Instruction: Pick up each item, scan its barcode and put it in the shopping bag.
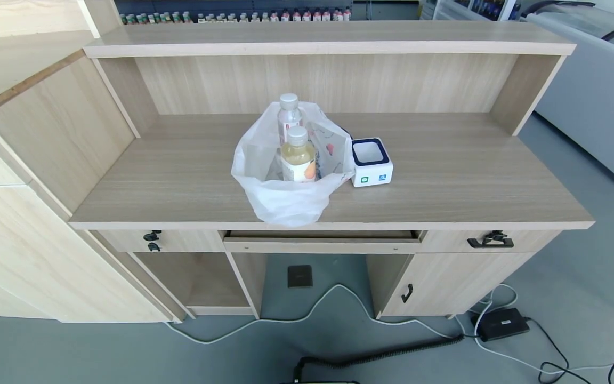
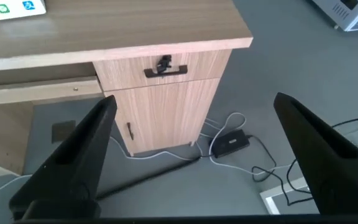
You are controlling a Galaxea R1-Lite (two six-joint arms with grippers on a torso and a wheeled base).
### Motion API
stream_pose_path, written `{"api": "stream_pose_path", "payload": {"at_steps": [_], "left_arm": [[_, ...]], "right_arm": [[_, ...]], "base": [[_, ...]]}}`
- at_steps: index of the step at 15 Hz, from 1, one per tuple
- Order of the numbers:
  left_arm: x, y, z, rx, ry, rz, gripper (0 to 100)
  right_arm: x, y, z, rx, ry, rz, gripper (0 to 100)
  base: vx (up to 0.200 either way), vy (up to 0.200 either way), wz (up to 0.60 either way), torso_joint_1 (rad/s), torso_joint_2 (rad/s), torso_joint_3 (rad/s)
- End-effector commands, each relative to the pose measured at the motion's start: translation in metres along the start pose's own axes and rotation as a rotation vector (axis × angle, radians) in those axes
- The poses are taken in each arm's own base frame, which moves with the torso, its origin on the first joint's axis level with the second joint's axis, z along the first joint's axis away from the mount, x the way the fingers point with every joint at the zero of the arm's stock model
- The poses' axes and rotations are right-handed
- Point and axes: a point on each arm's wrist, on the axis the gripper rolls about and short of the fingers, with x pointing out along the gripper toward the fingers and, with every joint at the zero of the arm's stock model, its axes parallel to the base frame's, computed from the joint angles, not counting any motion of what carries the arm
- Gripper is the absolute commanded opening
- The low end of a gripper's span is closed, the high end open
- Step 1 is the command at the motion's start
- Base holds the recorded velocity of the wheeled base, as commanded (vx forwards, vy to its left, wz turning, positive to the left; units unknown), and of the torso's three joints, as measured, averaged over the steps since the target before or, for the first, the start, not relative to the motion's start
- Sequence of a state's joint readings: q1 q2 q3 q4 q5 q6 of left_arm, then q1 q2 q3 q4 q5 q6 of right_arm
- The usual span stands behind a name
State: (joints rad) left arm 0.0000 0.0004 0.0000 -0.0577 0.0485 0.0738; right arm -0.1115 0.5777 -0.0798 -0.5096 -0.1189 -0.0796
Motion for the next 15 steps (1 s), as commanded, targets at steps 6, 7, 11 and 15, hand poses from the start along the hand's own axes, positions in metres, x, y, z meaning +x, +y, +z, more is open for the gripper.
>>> {"api": "stream_pose_path", "payload": {"at_steps": [6,7,11,15], "left_arm": [[0.000,0.000,0.000,0.000,-0.001,0.001,100],[0.000,0.000,0.000,0.000,-0.001,0.001,100],[0.000,0.000,0.000,0.000,-0.001,-0.001,100],[0.000,0.000,0.000,-0.002,-0.001,0.001,100]], "right_arm": [[-0.058,-0.003,-0.066,0.049,0.032,0.070,100],[-0.059,-0.003,-0.066,0.069,0.022,0.078,100],[-0.063,-0.005,-0.068,0.125,-0.028,0.112,100],[-0.063,-0.004,-0.073,0.199,0.019,0.111,100]], "base": [[0.000,0.000,0.00,0.000,0.00,0.000],[0.000,0.000,0.00,0.000,0.00,0.000],[0.000,0.000,0.00,0.000,0.00,0.000],[0.000,0.000,0.00,0.000,0.00,0.000]]}}
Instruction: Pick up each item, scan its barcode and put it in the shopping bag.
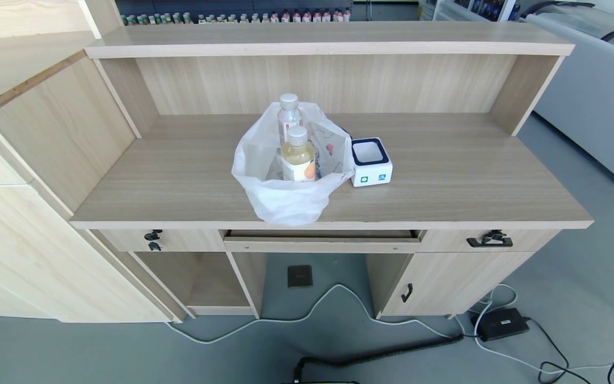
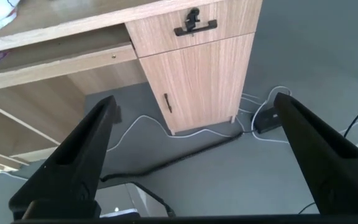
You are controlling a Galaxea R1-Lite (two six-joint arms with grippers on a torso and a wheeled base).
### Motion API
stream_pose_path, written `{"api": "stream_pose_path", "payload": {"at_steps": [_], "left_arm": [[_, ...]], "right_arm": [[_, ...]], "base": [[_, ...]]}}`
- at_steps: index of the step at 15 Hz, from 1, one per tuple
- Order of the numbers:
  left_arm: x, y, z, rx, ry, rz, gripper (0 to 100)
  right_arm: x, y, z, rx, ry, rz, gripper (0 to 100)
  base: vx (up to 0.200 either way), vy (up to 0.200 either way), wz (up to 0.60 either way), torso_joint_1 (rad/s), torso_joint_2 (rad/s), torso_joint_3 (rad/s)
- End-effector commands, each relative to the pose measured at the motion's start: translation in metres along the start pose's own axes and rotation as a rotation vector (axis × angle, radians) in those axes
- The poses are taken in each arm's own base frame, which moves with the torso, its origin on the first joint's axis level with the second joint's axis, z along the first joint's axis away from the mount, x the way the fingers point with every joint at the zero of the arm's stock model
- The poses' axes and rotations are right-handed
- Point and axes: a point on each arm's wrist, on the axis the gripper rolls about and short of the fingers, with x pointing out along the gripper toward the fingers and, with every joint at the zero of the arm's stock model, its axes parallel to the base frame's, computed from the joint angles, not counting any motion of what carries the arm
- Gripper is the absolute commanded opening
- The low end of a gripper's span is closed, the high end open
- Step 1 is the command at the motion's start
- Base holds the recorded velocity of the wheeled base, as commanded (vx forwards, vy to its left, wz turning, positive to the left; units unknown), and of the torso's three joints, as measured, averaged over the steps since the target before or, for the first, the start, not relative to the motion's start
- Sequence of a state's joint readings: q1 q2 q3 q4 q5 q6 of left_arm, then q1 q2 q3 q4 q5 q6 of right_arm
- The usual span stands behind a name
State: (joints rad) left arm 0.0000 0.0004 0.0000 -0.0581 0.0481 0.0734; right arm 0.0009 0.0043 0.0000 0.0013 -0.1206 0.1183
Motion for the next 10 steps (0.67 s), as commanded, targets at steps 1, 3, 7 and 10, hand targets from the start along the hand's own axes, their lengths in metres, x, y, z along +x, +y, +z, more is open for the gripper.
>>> {"api": "stream_pose_path", "payload": {"at_steps": [1,3,7,10], "left_arm": [[0.0000,0.0000,0.0000,-0.001,-0.001,0.000,100],[0.0000,0.0000,0.0000,0.000,-0.001,0.001,100],[0.0000,0.0000,0.0000,0.000,-0.001,0.000,100],[0.0000,0.0000,0.0000,0.000,-0.001,0.001,100]], "right_arm": [[-0.0003,-0.0001,-0.0004,0.003,-0.001,0.000,100],[-0.0003,-0.0001,-0.0004,0.003,-0.001,0.000,100],[-0.0003,-0.0001,-0.0004,0.003,-0.001,0.002,100],[-0.0003,-0.0001,-0.0004,0.001,-0.001,0.002,100]], "base": [[0.000,0.000,0.00,0.000,0.00,0.000],[0.000,0.000,0.00,0.000,0.00,0.000],[0.000,0.000,0.00,0.000,0.00,0.000],[0.000,0.000,0.00,0.000,0.00,0.000]]}}
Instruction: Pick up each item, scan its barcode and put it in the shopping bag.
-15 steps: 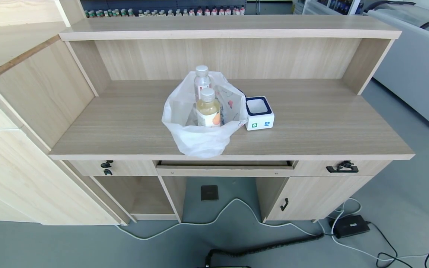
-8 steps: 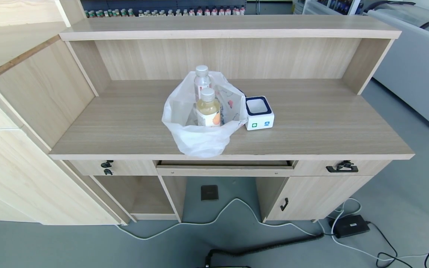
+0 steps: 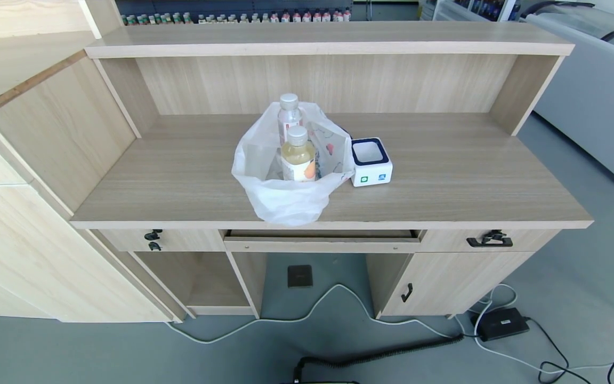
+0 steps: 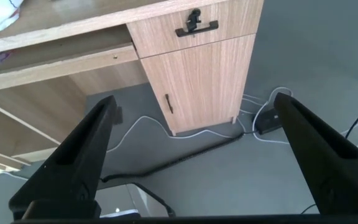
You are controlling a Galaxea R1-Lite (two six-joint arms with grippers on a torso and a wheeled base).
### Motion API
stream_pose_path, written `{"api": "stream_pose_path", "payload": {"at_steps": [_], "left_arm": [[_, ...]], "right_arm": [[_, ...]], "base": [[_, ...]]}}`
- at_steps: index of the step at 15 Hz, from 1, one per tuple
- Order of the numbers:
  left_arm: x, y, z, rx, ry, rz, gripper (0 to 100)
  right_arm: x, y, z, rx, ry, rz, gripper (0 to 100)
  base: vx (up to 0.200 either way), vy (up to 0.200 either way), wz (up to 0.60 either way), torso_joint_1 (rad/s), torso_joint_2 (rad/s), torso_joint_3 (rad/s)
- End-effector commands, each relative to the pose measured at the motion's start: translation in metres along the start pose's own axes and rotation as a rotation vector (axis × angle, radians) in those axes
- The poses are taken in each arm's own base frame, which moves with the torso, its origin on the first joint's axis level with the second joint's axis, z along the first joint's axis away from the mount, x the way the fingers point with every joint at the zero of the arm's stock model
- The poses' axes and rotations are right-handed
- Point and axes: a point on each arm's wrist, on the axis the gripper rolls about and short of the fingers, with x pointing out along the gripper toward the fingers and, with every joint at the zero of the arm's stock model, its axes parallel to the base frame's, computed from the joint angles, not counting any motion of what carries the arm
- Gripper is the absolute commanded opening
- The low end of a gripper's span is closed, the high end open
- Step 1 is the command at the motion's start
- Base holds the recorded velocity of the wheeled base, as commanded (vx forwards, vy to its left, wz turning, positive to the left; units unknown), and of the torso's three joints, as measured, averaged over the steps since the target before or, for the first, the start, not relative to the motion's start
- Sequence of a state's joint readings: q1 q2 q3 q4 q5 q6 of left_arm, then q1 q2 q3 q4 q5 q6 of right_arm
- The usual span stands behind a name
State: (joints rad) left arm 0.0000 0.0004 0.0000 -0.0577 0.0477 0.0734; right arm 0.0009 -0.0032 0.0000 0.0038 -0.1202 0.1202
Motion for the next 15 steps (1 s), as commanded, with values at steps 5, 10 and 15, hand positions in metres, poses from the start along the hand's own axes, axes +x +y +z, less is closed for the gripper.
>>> {"api": "stream_pose_path", "payload": {"at_steps": [5,10,15], "left_arm": [[0.0000,0.0000,0.0001,0.000,-0.001,0.002,100],[0.0000,0.0000,0.0001,0.000,-0.001,0.002,100],[0.0000,0.0000,0.0001,0.000,-0.001,0.002,100]], "right_arm": [[0.0001,0.0001,-0.0004,-0.045,0.011,0.006,100],[0.0001,0.0007,-0.0005,-0.080,0.013,0.033,100],[0.0001,0.0007,-0.0006,-0.080,0.014,0.034,100]], "base": [[0.000,0.000,0.00,0.000,0.00,0.000],[0.000,0.000,0.00,0.000,0.00,0.000],[0.000,0.000,0.00,0.000,0.00,0.000]]}}
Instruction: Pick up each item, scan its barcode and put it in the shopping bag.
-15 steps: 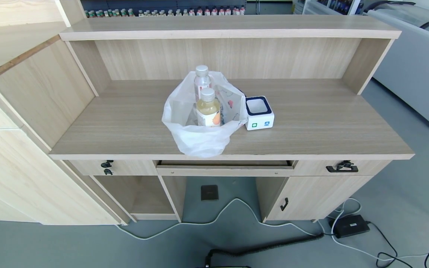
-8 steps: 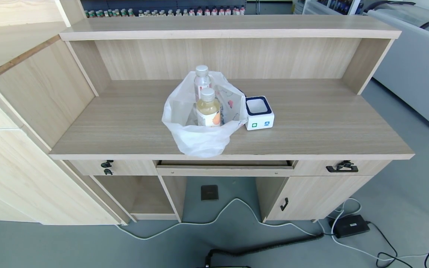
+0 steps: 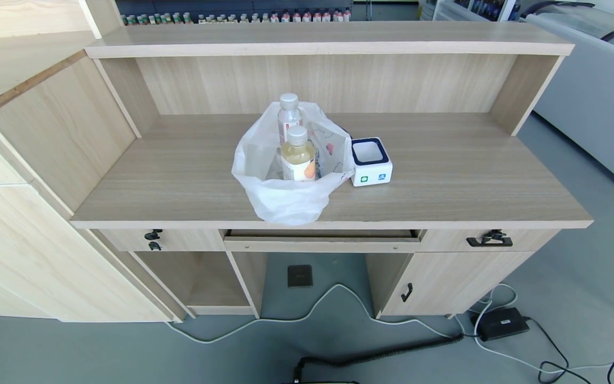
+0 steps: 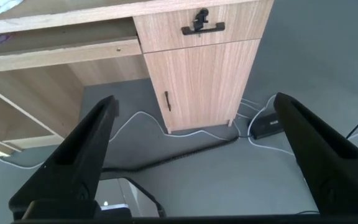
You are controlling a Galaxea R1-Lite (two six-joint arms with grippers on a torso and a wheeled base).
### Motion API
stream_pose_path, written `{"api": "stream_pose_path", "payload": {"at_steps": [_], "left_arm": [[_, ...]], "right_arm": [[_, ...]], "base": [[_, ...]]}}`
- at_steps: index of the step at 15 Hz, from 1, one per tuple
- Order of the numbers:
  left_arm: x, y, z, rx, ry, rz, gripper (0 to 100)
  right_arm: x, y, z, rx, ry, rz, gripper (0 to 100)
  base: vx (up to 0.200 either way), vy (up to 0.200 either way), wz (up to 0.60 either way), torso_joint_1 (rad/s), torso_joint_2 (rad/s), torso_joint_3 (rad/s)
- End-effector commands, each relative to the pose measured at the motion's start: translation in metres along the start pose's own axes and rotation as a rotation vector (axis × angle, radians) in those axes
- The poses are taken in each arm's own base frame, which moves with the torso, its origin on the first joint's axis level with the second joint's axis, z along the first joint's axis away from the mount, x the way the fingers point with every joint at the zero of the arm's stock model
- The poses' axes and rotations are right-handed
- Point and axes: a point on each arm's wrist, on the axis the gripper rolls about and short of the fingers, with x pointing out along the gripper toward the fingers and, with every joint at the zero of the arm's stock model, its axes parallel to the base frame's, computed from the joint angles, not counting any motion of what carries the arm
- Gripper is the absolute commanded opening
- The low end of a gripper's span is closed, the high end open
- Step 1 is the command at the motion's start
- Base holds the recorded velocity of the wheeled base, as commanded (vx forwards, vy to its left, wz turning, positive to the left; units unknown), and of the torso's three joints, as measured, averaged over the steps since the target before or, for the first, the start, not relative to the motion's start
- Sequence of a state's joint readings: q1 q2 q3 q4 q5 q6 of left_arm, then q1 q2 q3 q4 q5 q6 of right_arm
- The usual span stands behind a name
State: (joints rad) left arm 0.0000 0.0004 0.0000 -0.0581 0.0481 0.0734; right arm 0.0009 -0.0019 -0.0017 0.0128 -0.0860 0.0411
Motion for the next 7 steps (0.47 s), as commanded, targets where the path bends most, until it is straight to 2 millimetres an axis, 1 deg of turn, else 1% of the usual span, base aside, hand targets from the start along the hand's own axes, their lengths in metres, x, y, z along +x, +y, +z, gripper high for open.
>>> {"api": "stream_pose_path", "payload": {"at_steps": [1,7], "left_arm": [[0.0000,0.0000,0.0000,0.000,-0.001,0.001,100],[0.0000,0.0000,0.0000,0.000,-0.001,0.001,100]], "right_arm": [[0.0002,0.0000,-0.0001,0.000,0.003,-0.001,100],[0.0002,0.0000,-0.0001,0.000,0.003,-0.001,100]], "base": [[0.000,0.000,0.00,0.000,0.00,0.000],[0.000,0.000,0.00,0.000,0.00,0.000]]}}
